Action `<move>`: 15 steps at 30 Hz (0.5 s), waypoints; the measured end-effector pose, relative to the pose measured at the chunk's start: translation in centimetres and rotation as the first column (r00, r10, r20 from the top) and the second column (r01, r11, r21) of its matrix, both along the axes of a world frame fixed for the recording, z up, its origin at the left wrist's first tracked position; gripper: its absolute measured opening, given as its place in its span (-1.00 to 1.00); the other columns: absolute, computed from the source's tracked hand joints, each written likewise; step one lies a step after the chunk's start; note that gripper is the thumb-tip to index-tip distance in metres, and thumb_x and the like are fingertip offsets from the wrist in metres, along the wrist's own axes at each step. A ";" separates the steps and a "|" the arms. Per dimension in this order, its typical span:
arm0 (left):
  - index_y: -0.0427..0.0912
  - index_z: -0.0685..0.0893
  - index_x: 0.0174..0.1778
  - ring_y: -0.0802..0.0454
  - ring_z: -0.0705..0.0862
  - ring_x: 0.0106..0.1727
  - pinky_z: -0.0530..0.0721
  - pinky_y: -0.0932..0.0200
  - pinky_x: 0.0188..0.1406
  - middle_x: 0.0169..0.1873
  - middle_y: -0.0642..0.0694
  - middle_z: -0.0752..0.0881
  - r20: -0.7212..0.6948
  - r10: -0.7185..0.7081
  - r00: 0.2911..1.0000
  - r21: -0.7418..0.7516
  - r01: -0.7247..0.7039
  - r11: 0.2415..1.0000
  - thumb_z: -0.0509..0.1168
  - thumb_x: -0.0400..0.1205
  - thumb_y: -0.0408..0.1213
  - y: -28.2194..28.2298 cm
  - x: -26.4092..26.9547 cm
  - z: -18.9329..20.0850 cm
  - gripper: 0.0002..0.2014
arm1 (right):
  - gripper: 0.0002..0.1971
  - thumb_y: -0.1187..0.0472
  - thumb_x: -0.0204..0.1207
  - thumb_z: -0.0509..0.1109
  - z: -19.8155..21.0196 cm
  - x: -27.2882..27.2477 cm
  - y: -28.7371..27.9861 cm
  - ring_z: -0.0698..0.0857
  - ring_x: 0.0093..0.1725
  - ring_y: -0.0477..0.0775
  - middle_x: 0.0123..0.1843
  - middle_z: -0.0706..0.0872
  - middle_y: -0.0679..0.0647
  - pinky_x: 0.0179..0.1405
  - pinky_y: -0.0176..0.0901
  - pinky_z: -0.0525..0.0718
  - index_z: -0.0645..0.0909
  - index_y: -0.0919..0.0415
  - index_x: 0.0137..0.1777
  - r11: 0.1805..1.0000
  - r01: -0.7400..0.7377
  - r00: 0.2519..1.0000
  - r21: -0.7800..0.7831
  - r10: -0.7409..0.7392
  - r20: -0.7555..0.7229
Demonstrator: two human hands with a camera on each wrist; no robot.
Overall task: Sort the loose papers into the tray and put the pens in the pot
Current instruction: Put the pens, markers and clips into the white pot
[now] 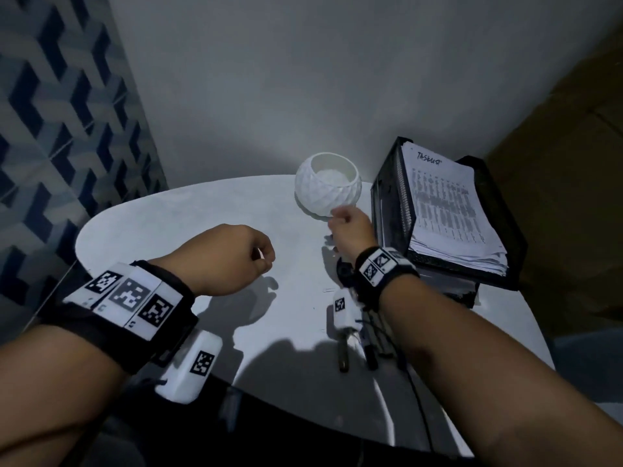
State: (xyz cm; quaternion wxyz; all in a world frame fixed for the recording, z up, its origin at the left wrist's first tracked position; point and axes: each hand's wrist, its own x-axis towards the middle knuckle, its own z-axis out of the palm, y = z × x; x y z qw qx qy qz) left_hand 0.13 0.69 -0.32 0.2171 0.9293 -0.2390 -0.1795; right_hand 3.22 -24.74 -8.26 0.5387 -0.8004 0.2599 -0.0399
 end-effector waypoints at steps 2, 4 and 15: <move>0.15 0.78 0.07 0.29 0.65 -0.12 0.58 0.18 -0.09 -0.03 0.20 0.80 0.005 0.017 1.000 -0.008 -0.017 1.000 0.30 0.73 -0.08 0.4 0.5 0.2 -0.86 | -0.57 0.21 0.56 0.36 1.2 2.9 0.0 0.70 0.15 0.08 0.28 0.65 -0.03 0.23 -0.06 0.72 0.59 -0.04 0.43 0.957 -0.091 0.996 -0.276 0.089 -0.022; 0.14 0.78 0.07 0.22 0.66 -0.09 0.58 0.18 -0.08 -0.03 0.19 0.80 0.012 0.040 0.999 -0.020 -0.040 0.999 0.30 0.73 -0.08 0.9 1.0 0.4 -0.85 | -0.37 0.25 0.59 0.38 1.8 5.4 0.0 0.58 0.43 0.16 0.55 0.51 0.05 0.45 -0.10 0.55 0.37 0.06 0.67 0.861 -0.183 0.983 -0.475 0.158 -0.092; 0.11 0.78 0.11 0.09 0.68 0.02 0.59 0.16 -0.02 0.05 0.17 0.79 0.030 0.088 0.996 -0.065 -0.086 0.994 0.31 0.72 -0.10 2.2 2.6 0.9 -0.85 | -0.56 0.29 0.65 0.32 -0.6 7.6 0.6 0.68 0.27 0.43 0.52 0.42 0.29 0.28 0.07 0.63 0.53 0.20 0.53 0.617 -0.347 0.934 -0.706 0.159 -0.321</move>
